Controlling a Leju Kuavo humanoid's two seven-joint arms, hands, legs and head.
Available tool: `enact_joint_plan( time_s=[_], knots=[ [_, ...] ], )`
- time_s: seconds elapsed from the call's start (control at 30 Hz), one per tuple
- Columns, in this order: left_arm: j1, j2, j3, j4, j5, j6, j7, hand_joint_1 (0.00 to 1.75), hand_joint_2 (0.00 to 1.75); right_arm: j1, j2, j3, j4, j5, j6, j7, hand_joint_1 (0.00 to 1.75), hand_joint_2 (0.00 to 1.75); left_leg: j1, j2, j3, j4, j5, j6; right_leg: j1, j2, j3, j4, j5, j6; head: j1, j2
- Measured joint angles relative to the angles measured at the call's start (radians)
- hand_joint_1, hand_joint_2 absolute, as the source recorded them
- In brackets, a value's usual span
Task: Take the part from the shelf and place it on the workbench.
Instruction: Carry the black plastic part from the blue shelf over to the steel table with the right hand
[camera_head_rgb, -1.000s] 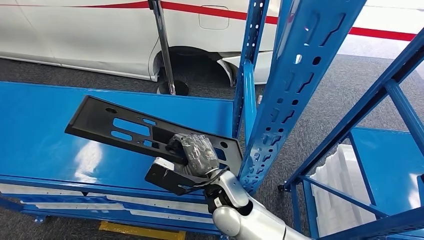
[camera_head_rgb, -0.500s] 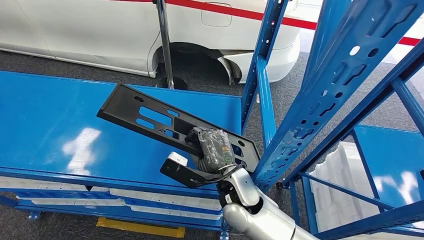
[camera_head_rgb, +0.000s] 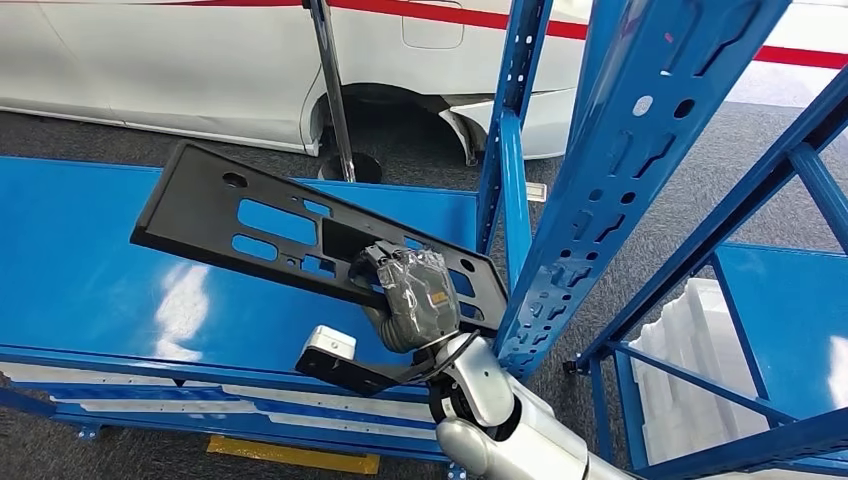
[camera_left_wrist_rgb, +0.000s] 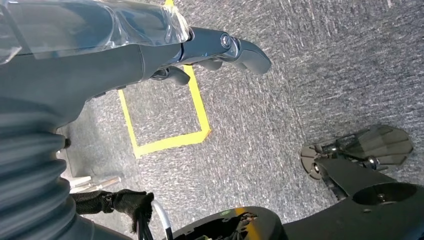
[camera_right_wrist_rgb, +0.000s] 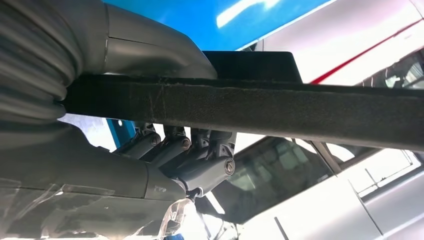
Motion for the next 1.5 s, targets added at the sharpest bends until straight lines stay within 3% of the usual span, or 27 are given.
enact_joint_plan(
  time_s=[0.7,1.03,1.5],
  knots=[
    [-0.001,-0.003,0.000,0.000,-0.006,0.000,0.011,0.00,1.75,-0.009,-0.002,0.006,-0.016,0.069,0.026,0.008,1.75,1.75,-0.009,0.000,-0.001,0.000,0.001,-0.001,-0.008,0.000,0.000,0.000,0.002,-0.004,0.000,0.000],
    [0.001,0.000,0.000,0.000,-0.014,-0.016,-0.006,0.00,1.75,-0.118,0.033,0.054,-0.034,0.179,0.163,0.036,1.75,1.75,-0.009,0.000,-0.001,0.000,0.001,-0.001,-0.010,0.000,-0.001,0.001,0.002,-0.004,0.000,0.000],
    [0.002,0.013,0.001,0.000,-0.013,-0.015,-0.003,0.00,1.75,-0.177,0.053,0.101,-0.034,0.129,0.155,0.028,1.75,1.75,-0.009,0.000,-0.001,0.000,0.001,-0.001,-0.010,0.000,-0.002,0.002,0.002,-0.004,0.000,0.000]
  ],
)
